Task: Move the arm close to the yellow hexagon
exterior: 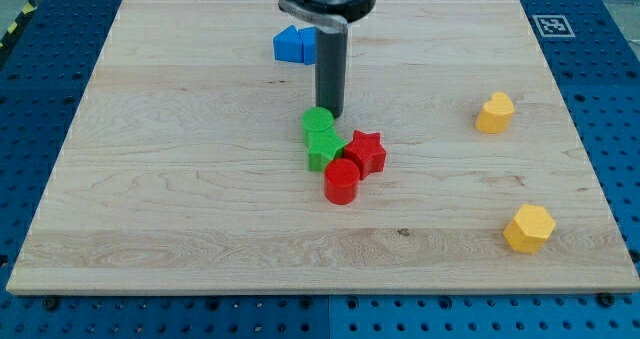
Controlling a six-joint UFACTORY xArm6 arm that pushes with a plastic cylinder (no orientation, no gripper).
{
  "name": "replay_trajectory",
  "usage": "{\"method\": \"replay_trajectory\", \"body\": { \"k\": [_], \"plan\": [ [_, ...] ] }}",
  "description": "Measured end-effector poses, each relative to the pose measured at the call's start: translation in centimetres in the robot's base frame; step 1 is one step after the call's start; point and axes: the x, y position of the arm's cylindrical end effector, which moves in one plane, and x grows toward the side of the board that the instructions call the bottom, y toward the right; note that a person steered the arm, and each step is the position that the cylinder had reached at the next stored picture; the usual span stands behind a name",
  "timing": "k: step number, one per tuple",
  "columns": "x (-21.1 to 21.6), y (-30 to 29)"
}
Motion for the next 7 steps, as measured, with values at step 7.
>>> {"method": "replay_trajectory", "body": {
  "k": [7],
  "plan": [
    [4.6,13.6]
  ]
}}
